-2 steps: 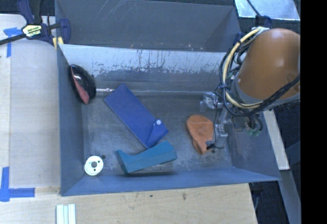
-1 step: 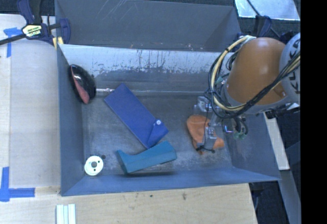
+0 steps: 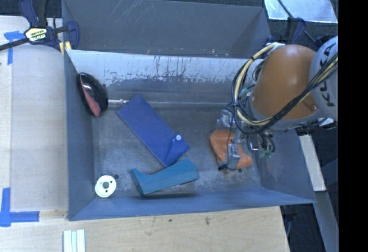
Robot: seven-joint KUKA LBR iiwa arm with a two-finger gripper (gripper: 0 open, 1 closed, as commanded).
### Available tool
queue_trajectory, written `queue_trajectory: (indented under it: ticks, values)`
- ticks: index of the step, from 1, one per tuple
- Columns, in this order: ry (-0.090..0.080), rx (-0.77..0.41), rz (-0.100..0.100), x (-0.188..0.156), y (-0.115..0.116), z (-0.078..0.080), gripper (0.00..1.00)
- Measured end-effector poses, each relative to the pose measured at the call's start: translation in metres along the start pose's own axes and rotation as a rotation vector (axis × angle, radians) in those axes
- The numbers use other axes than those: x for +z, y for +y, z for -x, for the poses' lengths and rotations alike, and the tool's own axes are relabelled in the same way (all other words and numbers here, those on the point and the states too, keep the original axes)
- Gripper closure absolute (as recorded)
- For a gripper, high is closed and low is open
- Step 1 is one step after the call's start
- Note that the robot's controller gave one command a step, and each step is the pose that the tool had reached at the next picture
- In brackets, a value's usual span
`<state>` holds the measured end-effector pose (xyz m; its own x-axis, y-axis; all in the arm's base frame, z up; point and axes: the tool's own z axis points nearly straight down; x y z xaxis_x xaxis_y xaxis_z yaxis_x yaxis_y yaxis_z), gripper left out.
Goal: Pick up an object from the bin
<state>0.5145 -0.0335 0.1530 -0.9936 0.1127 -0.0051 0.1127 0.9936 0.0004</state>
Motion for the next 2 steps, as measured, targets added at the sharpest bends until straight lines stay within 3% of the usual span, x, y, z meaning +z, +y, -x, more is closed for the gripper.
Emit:
queue_trajectory:
  ticks: [1,2]
  values:
    - [0.008,-0.034,0.0,-0.012,0.0,0.001,0.0]
    - [-0.011,-0.116,0.0,0.012,-0.01,0.009,0.0]
